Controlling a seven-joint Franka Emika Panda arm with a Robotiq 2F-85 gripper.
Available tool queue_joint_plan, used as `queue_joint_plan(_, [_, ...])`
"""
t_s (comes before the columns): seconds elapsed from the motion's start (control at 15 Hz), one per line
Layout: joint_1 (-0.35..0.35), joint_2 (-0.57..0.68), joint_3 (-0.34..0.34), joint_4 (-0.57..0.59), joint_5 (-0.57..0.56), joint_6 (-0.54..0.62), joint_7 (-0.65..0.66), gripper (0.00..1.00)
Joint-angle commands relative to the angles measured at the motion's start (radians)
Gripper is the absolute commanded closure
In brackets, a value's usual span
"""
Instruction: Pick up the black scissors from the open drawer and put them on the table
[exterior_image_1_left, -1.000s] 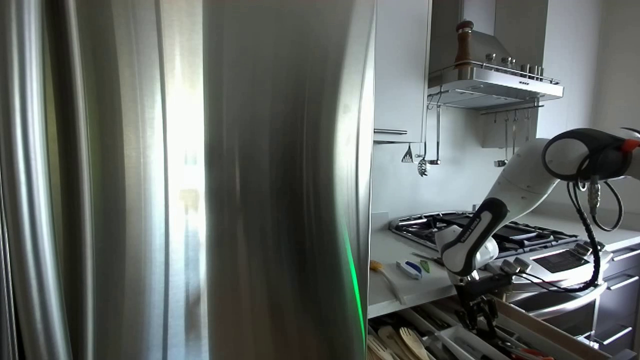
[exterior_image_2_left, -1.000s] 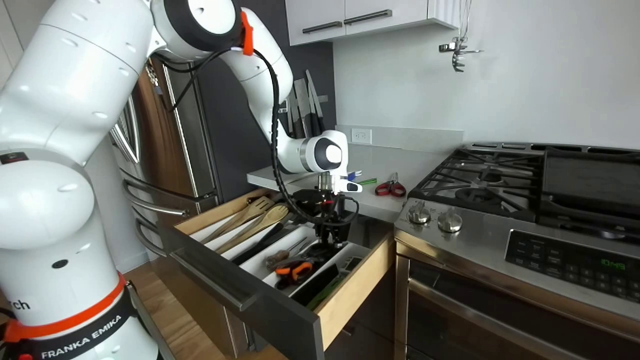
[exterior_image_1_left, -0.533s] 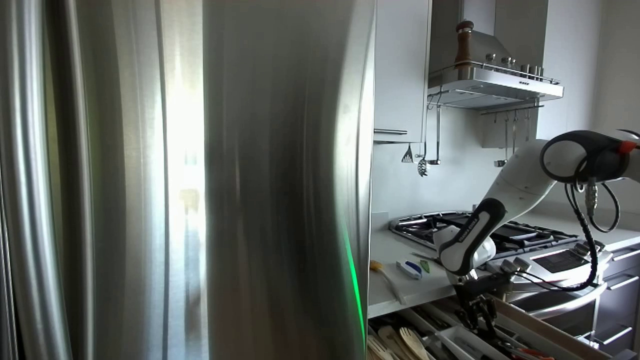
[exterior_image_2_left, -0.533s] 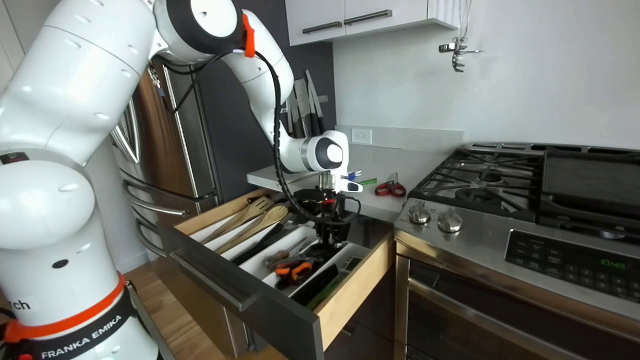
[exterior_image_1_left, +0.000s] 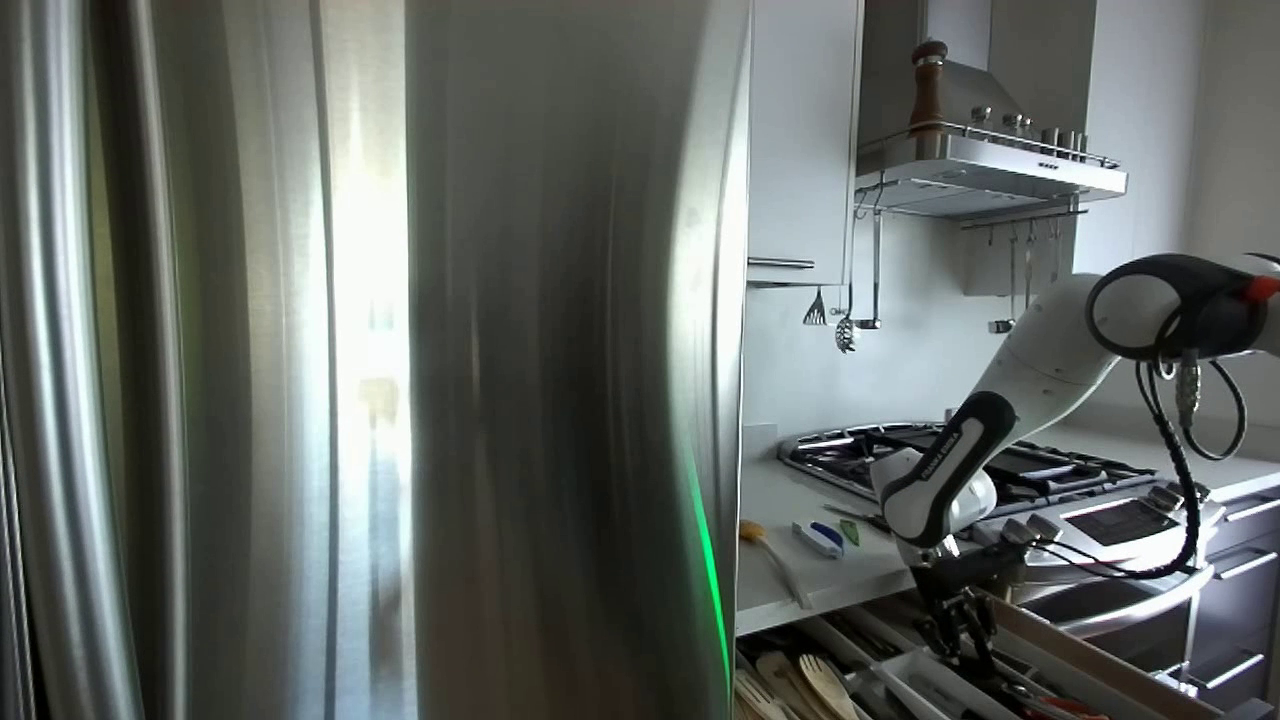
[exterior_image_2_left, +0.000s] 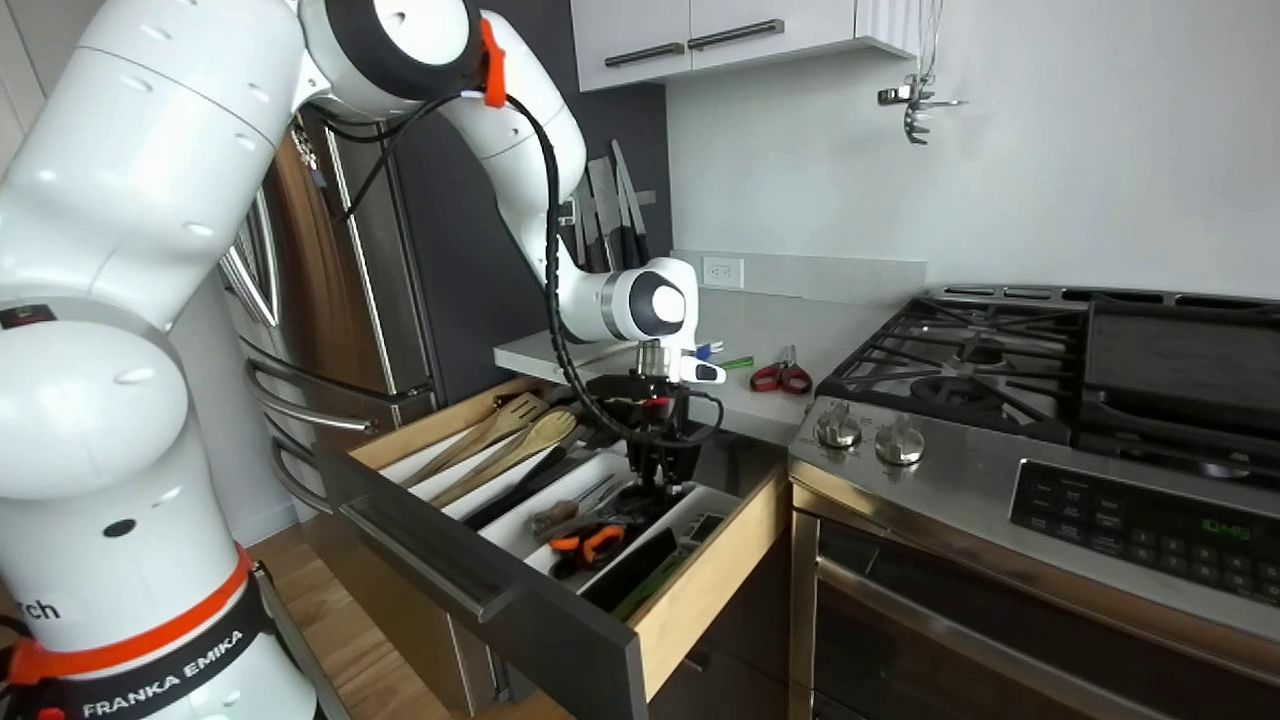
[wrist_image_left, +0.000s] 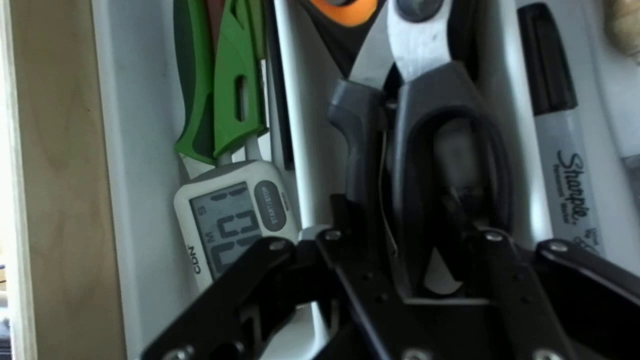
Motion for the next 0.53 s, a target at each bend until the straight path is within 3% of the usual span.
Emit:
queue_joint_plan(0.0, [-0.032, -0.116, 0.028, -0.12, 0.037, 0.025, -0.083, 0.8])
queue_joint_plan(0.47, [-0.05, -0.278, 0.035, -0.262, 0.06, 0.108, -0.147, 0.8])
